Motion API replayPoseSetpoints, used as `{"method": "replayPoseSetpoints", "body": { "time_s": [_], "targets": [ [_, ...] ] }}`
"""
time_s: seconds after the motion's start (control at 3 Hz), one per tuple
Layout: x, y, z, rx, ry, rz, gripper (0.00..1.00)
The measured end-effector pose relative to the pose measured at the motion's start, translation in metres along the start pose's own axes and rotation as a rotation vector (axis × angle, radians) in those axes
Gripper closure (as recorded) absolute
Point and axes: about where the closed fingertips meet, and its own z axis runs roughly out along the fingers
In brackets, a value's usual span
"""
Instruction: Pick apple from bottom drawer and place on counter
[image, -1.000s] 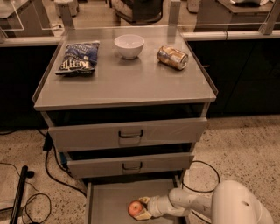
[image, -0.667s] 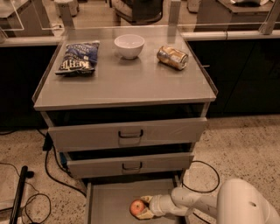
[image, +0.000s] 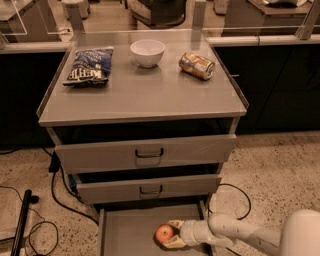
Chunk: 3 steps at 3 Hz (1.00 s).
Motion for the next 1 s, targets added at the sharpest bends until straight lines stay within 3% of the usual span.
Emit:
{"method": "replayPoseSetpoints", "body": {
  "time_s": [0.67,1.0],
  "targets": [
    [-0.042,-0.001,-0.057,-0.017,-0.025,-0.055,1.00],
    [-0.075,-0.007,-0.092,-0.036,-0.010,-0.106,1.00]
  ]
}}
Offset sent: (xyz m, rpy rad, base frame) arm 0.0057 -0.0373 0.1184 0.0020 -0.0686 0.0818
